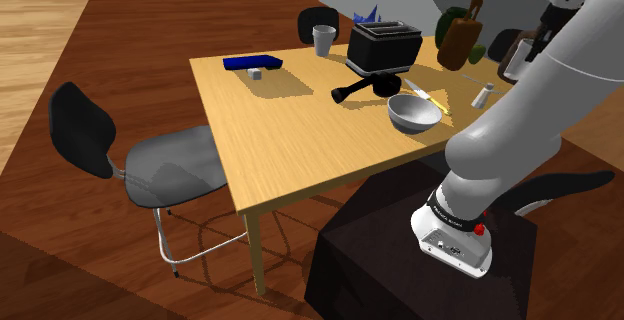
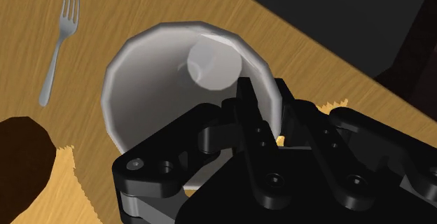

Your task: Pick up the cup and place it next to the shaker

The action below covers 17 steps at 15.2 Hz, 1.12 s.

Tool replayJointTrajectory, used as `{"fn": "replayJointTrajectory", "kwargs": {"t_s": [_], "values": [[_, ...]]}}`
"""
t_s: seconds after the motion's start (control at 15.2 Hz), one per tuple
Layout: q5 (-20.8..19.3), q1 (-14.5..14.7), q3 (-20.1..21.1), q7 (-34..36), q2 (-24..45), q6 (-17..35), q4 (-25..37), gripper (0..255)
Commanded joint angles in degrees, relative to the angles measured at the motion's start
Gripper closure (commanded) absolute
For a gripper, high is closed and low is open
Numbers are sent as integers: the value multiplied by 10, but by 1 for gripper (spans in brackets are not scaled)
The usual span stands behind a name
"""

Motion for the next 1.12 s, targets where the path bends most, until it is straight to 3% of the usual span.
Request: {"fn": "replayJointTrajectory", "kwargs": {"t_s": [0.0,1.06], "values": [[5,0,-2,-3,6,16,-11,255],[55,-8,-12,-35,58,137,-103,255]]}}
